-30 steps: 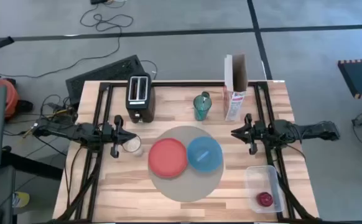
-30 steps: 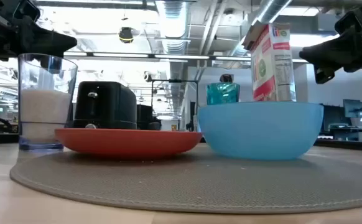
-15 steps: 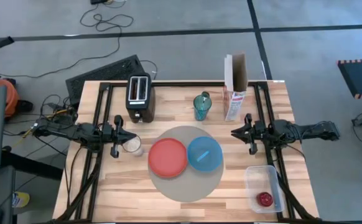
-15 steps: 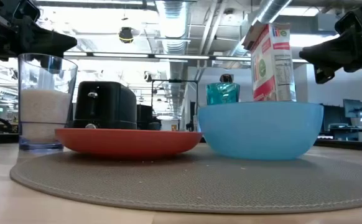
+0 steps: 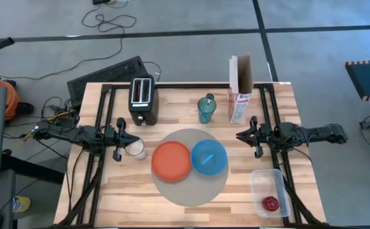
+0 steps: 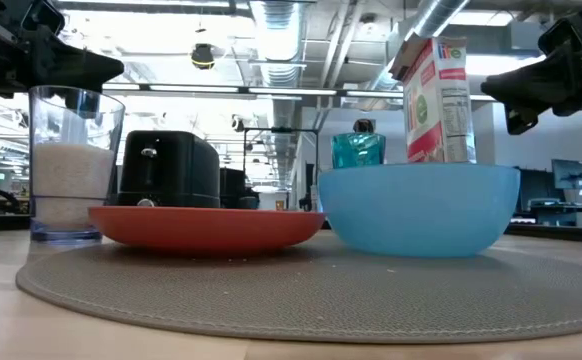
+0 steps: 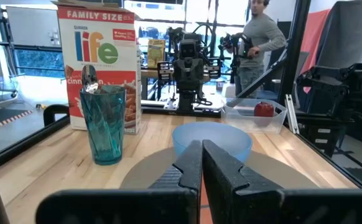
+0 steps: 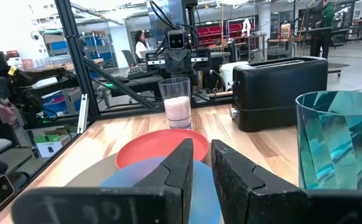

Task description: Arrange a breakfast setting

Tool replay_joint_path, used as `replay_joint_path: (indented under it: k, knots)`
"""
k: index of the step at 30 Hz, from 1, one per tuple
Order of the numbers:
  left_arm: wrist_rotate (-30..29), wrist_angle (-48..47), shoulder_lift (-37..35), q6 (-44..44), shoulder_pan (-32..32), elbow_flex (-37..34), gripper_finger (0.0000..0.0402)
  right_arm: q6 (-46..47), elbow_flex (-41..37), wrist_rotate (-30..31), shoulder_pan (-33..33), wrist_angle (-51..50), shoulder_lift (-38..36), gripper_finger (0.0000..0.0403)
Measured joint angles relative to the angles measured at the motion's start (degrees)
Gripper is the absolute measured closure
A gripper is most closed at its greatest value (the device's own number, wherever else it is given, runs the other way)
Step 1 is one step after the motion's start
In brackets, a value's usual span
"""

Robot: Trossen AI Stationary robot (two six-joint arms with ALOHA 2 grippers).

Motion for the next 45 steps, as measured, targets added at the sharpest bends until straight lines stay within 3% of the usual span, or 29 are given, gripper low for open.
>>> replay_joint_path:
  k: [7,10,15,20,26,36,41,45]
  knots:
    - [-0.1,0.0,0.0,0.1,0.0,0.0,0.0401,0.0,0.0,0.0,0.0,0.0,0.0,0.0317]
    - [-4.0,1.8,0.0,1.5,0.0,0.0,0.0401,0.0,0.0,0.0,0.0,0.0,0.0,0.0317]
    - [-2.7,6.1,0.2,-11.9,0.0,-0.1,0.0401,0.0,0.0,0.0,0.0,0.0,0.0,0.0317]
    - [-1.7,9.8,0.6,-12.4,0.1,1.0,0.0401,0.0,0.0,0.0,0.0,0.0,0.0,0.0317]
    - [-1.6,4.0,4.4,-11.1,0.1,9.5,0.0401,0.0,0.0,0.0,0.0,0.0,0.0,0.0317]
    - [-1.2,-10.4,22.6,-9.5,0.1,27.1,0.0401,0.0,0.0,0.0,0.0,0.0,0.0,0.0317]
    - [-7.2,-20.5,30.3,-9.9,0.2,36.0,0.0383,0.0,0.0,0.0,0.0,1.1,0.0,0.0317]
    - [-10.8,-28.4,35.7,-11.5,0.3,41.8,0.0344,0.0,0.0,0.0,0.0,1.4,0.0,0.0317]
